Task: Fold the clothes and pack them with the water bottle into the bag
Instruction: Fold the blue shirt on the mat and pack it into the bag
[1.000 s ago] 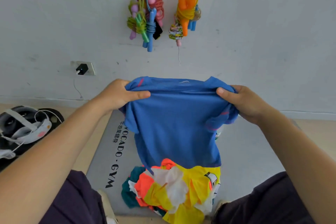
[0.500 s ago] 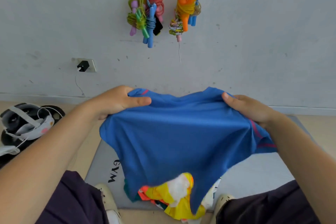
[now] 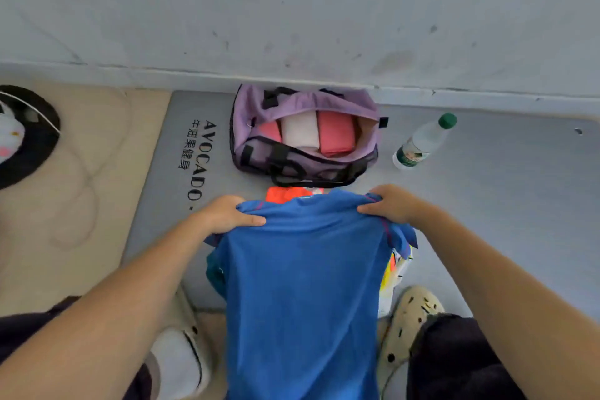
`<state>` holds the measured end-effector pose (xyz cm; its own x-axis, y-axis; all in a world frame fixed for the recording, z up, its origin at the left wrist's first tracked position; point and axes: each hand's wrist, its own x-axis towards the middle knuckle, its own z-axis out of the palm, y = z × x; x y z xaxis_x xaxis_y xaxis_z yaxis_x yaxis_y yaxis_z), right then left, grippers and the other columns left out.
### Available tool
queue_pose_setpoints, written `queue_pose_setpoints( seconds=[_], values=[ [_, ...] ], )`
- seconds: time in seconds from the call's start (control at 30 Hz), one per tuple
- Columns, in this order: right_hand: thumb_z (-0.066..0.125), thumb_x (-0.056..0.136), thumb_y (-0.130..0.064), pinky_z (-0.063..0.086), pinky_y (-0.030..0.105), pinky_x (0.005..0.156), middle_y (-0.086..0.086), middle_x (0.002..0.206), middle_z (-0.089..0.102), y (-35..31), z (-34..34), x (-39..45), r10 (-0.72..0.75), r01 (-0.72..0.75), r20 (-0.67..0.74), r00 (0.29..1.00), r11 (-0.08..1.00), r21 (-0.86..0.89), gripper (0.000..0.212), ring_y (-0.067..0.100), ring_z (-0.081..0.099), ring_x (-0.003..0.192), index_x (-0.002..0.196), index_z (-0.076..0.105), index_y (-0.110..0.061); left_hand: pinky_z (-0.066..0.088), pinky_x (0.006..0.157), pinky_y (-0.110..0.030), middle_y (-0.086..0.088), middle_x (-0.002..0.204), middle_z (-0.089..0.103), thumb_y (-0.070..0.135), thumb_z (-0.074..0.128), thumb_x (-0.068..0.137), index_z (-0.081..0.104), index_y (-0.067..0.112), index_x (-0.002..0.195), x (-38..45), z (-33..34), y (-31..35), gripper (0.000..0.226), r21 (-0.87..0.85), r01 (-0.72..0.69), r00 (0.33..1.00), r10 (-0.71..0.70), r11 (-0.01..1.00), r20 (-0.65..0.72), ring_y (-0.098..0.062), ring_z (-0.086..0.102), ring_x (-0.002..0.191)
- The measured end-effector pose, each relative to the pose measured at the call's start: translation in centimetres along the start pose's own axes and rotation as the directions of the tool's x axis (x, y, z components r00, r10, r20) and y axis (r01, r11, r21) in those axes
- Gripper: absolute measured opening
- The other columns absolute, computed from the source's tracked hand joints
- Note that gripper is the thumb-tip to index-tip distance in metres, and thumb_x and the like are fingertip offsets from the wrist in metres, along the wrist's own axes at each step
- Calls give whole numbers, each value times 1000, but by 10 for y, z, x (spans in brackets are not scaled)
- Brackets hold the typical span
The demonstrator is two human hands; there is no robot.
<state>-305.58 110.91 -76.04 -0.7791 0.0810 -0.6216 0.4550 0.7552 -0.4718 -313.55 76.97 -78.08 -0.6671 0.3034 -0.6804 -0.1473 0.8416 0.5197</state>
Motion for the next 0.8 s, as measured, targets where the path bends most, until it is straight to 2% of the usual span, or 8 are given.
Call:
queue_pose_setpoints(
  seconds=[0.07, 0.17, 0.27, 0.37, 0.43, 0.5, 0.7, 0.8],
  values=[
    [70, 87, -23, 30, 32, 61, 9, 71, 46, 7, 12, 23, -4, 4, -22, 1000, 1000, -6, 31, 19, 42, 73, 76, 58, 3, 33, 52, -28, 6, 61, 52, 46, 81, 75, 50, 18, 63, 17, 12, -10, 43, -30, 37, 999, -38, 999, -37, -14, 48, 59],
    [69, 87, -19, 30, 33, 63, 8, 71, 54, 6, 16, 48, -2, 16, -230, 973, 998, 59, 21, 22, 48, 75, 83, 62, 1, 28, 53, -28, 4, 65, 44, 43, 78, 78, 47, 17, 70, 37, 18, -13, 42, -136, -8, 958, -31, 991, -285, -16, 42, 61],
    [70, 86, -22, 39, 35, 74, 2, 84, 55, 5, 17, 53, 6, 51, -513, 858, 994, 97, 17, 22, 50, 84, 94, 63, -8, 35, 70, -12, 11, 101, 53, 38, 80, 78, 59, 25, 105, 47, 19, -13, 37, -226, -142, 896, 28, 964, -442, -5, 50, 89],
    [71, 85, -23, 41, 30, 81, 6, 102, 56, 16, 33, 39, 121, 74, -659, 743, 962, 261, 27, 20, 53, 96, 106, 61, -9, 38, 90, -24, 6, 123, 51, 32, 78, 82, 54, 16, 127, 50, 32, -28, 54, -296, -102, 859, -66, 950, -507, -10, 48, 111],
    [69, 87, -31, 40, 29, 70, 0, 88, 61, 29, 54, 27, 292, -29, -585, 757, 908, 417, 21, 21, 58, 85, 90, 60, -13, 44, 86, -31, -3, 116, 63, 32, 73, 85, 62, 11, 116, 46, 50, -43, 38, -367, 27, 852, -214, 930, -479, -19, 58, 105],
    [68, 86, -41, 43, 33, 63, -1, 72, 62, 47, 82, 16, 430, -167, -446, 785, 840, 516, 31, 23, 60, 74, 77, 58, -12, 44, 74, -31, -5, 105, 69, 36, 69, 88, 66, 10, 103, 40, 73, -58, 31, -426, 178, 851, -356, 887, -386, -21, 61, 93],
    [73, 82, -46, 40, 30, 72, 3, 94, 61, 77, 133, -1, 533, -359, -193, 823, 753, 551, 50, 22, 57, 86, 104, 61, -3, 37, 57, -32, -4, 65, 52, 45, 68, 87, 55, 12, 74, 24, 109, -84, 38, -516, 352, 804, -534, 781, -259, -25, 52, 64],
    [73, 84, -42, 41, 32, 71, 6, 85, 60, 83, 131, -2, 535, -326, -102, 839, 643, 692, 54, 20, 54, 79, 97, 64, 10, 44, 58, -29, -1, 71, 59, 51, 71, 82, 57, 15, 69, 22, 104, -90, 41, -626, 404, 803, -586, 667, -107, -20, 57, 65]
  ],
)
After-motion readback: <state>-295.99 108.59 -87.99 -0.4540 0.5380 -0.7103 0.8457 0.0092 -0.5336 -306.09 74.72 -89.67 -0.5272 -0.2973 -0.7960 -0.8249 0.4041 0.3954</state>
